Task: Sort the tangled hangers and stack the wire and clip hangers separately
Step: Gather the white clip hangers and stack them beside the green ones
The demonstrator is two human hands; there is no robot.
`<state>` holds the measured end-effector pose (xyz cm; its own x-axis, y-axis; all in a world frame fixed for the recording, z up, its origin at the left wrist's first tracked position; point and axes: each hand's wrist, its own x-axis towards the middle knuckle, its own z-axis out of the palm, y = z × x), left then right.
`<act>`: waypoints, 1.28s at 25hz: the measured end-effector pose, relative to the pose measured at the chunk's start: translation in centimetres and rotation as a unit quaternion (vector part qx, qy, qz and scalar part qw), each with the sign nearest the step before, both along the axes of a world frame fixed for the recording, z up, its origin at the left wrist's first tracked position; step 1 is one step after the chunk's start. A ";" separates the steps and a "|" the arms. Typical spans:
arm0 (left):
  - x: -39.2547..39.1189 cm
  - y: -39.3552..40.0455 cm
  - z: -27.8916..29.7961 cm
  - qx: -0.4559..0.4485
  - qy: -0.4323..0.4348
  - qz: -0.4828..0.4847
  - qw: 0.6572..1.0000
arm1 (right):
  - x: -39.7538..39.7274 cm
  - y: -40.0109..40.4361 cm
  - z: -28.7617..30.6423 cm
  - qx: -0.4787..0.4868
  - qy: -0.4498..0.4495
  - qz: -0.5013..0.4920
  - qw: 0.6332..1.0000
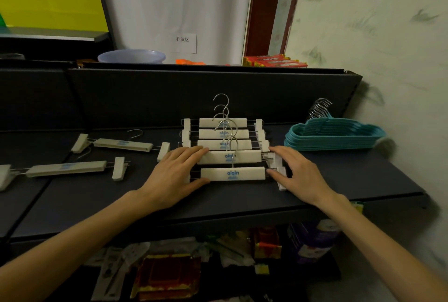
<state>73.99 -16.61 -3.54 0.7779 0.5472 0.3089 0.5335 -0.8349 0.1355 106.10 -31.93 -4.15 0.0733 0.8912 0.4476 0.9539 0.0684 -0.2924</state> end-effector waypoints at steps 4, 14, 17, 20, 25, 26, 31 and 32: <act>-1.9 1.1 0.7 -0.053 -0.052 -0.006 0.997 | -1.0 0.6 1.1 0.056 0.003 -0.022 0.998; -8.1 1.2 1.3 -0.108 -0.009 0.064 0.992 | -11.6 5.7 4.0 0.209 -0.040 -0.002 0.977; -6.9 -0.4 0.9 -0.115 -0.017 0.016 0.993 | -9.3 2.8 2.4 0.175 0.041 -0.068 0.981; -5.0 -0.6 0.4 -0.172 -0.029 -0.003 0.985 | -7.1 0.5 0.2 0.092 0.055 -0.114 0.988; -3.5 -1.1 -0.6 -0.219 -0.042 -0.005 0.975 | -4.2 -1.4 -0.9 0.030 0.145 -0.116 0.982; -3.6 -1.3 -0.6 -0.217 -0.056 0.001 0.974 | -3.6 -1.8 -1.0 0.006 0.143 -0.096 0.985; -3.6 -1.5 -0.7 -0.184 -0.122 0.026 0.975 | -1.9 -3.4 -1.2 -0.052 0.119 -0.074 0.989; -3.5 -1.4 -0.8 -0.178 -0.125 0.025 0.976 | -1.8 -3.3 -1.1 -0.048 0.122 -0.075 0.989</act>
